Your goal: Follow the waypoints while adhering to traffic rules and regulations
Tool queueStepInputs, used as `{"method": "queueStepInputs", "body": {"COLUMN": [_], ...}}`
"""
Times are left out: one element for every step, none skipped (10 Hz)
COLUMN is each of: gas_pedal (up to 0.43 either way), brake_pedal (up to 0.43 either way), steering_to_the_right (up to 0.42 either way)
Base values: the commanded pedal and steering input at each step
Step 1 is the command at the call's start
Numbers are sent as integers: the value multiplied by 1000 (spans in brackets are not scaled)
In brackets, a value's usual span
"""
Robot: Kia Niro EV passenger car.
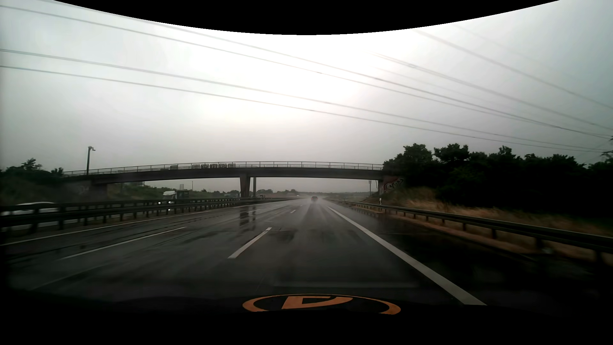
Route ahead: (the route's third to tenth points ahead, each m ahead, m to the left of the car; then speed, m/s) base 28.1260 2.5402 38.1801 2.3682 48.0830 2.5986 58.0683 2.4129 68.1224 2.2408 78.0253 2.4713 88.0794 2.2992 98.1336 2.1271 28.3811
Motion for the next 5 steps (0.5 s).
{"method": "queueStepInputs", "body": {"gas_pedal": [248,248,248,248,248], "brake_pedal": [0,0,0,0,0], "steering_to_the_right": [-2,-2,-2,-2,-2]}}
